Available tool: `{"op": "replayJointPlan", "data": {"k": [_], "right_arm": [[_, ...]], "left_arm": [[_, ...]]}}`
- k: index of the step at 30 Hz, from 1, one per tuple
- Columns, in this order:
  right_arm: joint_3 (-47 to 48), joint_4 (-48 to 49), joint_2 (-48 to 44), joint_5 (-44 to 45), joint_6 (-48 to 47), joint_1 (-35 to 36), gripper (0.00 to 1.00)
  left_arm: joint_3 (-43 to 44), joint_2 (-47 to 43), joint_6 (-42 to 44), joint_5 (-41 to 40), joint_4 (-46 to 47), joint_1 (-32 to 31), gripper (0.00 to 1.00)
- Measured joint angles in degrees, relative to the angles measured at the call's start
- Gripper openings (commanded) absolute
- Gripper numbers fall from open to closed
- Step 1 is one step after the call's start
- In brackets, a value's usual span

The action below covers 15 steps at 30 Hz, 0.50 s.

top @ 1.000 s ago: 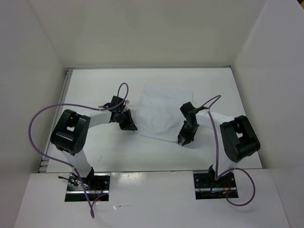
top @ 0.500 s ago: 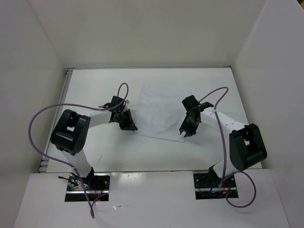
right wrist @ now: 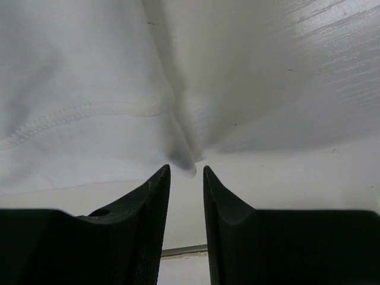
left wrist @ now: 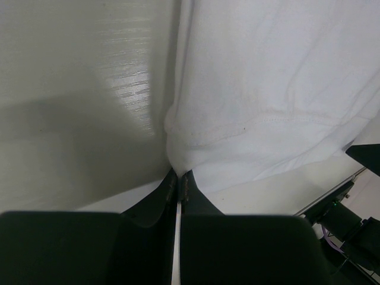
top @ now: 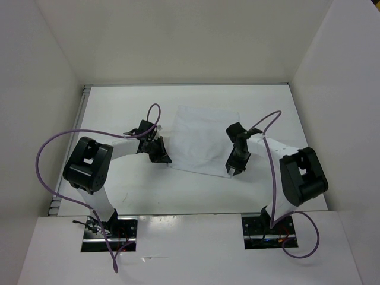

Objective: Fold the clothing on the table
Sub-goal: Fold the skirt

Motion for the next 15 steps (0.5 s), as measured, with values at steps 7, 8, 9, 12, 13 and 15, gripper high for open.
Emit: {"op": "replayJointPlan", "data": {"k": [7,8,9,12,13,15], "right_arm": [[-1.36,0.57,1.55,0.0,0.0,-0.07,0.32],[-1.57,0.79,1.75,-0.04,0.0,-0.07,0.32],[-1.88,1.16,2.05,-0.13,0.02,-0.07,0.29],[-2.23,2.27,2.51,-0.85,0.24,-0.07,0.16],[-2.32,2.71,2.49,-1.03,0.48,-0.07,0.12],[-2.43,3.23,2.51,-1.16,0.96,-0.07,0.0]], "left_arm": [[0.0,0.04,0.17,0.02,0.02,0.0,0.0],[0.0,0.07,0.17,0.09,0.04,0.0,0.0],[0.0,0.17,0.17,0.26,0.07,0.02,0.0],[0.0,0.39,0.17,1.11,0.26,0.02,0.0],[0.0,0.59,0.17,1.42,0.37,0.02,0.0],[0.04,0.94,0.15,2.4,0.66,0.15,0.0]]}}
